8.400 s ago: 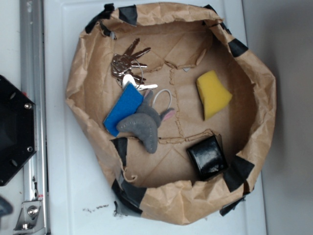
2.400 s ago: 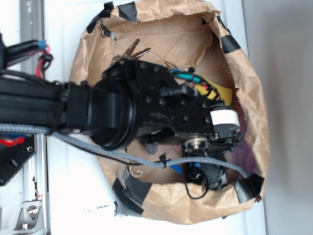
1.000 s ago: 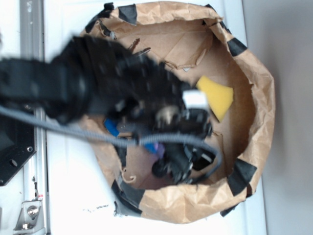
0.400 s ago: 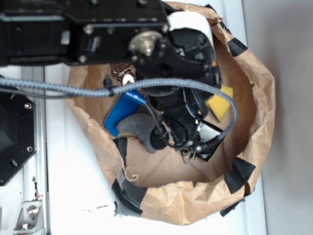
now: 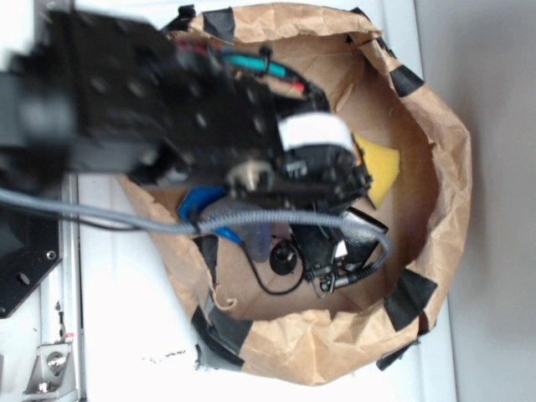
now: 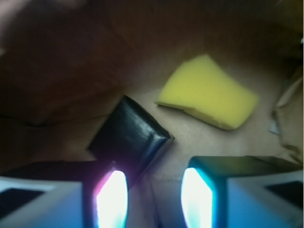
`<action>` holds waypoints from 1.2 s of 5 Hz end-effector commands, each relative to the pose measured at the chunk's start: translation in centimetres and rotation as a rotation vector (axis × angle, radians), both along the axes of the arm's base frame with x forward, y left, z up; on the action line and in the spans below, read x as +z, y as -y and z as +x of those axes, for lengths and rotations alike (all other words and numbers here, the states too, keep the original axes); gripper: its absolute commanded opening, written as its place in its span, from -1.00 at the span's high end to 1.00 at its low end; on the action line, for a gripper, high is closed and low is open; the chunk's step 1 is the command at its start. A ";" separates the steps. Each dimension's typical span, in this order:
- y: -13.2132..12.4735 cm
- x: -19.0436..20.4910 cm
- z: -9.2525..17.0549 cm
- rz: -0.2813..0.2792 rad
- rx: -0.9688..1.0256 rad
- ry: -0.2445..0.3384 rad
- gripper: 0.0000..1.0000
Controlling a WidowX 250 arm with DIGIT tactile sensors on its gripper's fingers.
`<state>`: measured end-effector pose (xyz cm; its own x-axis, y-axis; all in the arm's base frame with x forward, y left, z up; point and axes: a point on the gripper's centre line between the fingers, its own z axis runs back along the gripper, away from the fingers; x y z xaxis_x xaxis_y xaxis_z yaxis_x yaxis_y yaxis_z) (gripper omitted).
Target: Grab the black box.
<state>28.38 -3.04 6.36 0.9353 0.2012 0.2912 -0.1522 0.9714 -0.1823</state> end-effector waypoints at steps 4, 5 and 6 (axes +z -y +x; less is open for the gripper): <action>3.1 -2.0 2.4 0.042 -0.033 -0.015 -1.00; 3.4 -2.5 1.1 0.058 -0.101 -0.043 -1.00; 3.4 -2.7 -0.2 0.035 -0.143 -0.085 -1.00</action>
